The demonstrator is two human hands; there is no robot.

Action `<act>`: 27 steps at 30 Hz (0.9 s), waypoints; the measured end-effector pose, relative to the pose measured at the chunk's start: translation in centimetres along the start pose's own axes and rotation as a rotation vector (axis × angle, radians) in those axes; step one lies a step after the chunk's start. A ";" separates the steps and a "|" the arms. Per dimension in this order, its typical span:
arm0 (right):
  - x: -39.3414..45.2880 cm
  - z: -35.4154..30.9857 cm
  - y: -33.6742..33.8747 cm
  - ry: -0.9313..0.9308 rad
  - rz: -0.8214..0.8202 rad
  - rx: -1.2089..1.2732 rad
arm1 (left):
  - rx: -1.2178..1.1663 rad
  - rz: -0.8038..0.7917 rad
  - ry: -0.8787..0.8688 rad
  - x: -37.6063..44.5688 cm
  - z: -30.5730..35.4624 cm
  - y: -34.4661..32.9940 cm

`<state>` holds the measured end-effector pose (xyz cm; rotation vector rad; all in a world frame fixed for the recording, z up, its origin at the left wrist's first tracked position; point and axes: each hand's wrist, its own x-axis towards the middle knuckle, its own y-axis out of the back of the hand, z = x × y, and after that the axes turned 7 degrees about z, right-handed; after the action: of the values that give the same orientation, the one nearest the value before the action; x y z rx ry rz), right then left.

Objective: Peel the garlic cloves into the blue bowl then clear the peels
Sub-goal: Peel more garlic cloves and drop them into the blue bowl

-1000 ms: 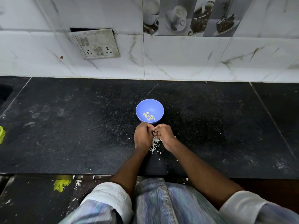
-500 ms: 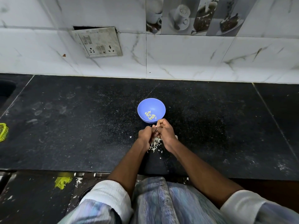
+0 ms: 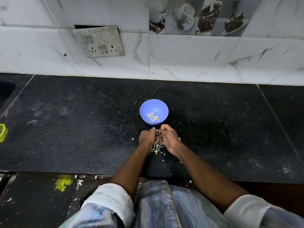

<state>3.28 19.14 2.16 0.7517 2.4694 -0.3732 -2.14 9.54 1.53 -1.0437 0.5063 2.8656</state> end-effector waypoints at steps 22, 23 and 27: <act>0.0 0.1 0.5 0.333 0.156 -0.292 | 0.067 0.067 -0.323 0.0 -0.7 0.5; 0.0 0.2 0.4 0.389 0.159 -0.358 | 0.085 0.061 -0.300 -0.1 -0.6 0.3; 0.3 0.5 0.2 0.509 0.154 -0.564 | 0.137 0.053 -0.271 -0.4 -0.3 0.0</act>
<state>3.39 19.25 1.54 0.8486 2.7368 0.6253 -1.62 9.46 1.55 -0.6175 0.7043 2.9036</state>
